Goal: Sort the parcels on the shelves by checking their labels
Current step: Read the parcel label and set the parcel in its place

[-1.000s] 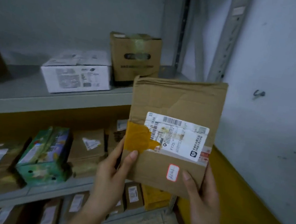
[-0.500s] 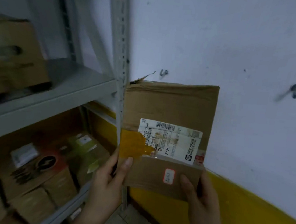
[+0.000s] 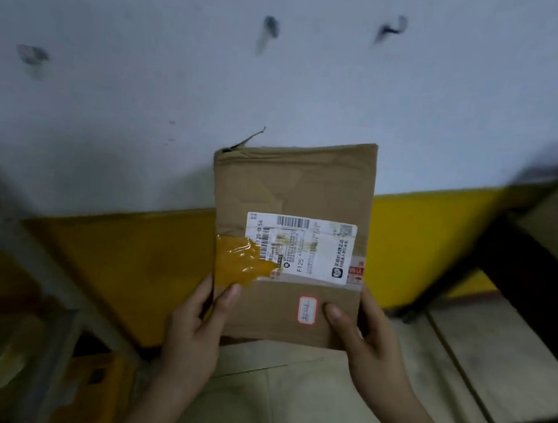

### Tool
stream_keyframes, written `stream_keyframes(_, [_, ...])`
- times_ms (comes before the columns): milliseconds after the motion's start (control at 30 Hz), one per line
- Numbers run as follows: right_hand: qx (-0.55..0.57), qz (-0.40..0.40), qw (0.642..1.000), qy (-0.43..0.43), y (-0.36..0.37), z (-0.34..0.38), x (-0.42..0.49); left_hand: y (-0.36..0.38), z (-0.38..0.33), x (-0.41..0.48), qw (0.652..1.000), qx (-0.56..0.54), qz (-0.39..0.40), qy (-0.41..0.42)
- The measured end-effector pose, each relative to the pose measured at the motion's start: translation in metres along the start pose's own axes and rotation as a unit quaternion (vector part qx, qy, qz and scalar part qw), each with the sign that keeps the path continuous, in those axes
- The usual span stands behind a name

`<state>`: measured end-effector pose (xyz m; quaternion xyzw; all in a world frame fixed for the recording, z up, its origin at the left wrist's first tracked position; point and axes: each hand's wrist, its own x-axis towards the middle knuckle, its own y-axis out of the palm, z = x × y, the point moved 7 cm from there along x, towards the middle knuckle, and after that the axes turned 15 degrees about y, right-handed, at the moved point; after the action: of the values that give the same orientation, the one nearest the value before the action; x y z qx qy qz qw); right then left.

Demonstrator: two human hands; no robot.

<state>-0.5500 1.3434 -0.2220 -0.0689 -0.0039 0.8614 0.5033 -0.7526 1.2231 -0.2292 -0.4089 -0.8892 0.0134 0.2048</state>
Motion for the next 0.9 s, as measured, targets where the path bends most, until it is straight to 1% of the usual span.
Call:
stream_keyframes(100, [0.013, -0.082, 0.997, -0.002, -0.069, -0.007, -0.037, 0.067, -0.027, -0.003, 0.995, -0.024, 0.084, 0.038])
stream_keyframes(267, [0.020, -0.182, 0.983, -0.006, -0.186, -0.010, -0.092, 0.186, -0.079, -0.022, 0.979, -0.072, 0.174, 0.084])
stream_keyframes(367, [0.024, -0.252, 0.967, -0.002, -0.258, -0.017, -0.128, 0.261, -0.106, -0.039, 0.965, -0.088, 0.224, 0.104])
stream_keyframes(567, [0.079, -0.337, 0.938, 0.011, -0.336, -0.035, -0.182, 0.358, -0.128, -0.068, 0.939, -0.143, 0.299, 0.093])
stream_keyframes(633, [0.087, -0.355, 0.931, 0.011, -0.356, -0.034, -0.193, 0.385, -0.133, -0.071, 0.932, -0.158, 0.315, 0.079])
stream_keyframes(733, [0.076, -0.373, 0.925, 0.008, -0.387, -0.024, -0.191, 0.422, -0.139, -0.065, 0.928, -0.188, 0.314, 0.068])
stream_keyframes(900, [0.057, -0.396, 0.916, -0.005, -0.432, -0.014, -0.151, 0.477, -0.144, -0.029, 0.922, -0.230, 0.304, 0.063])
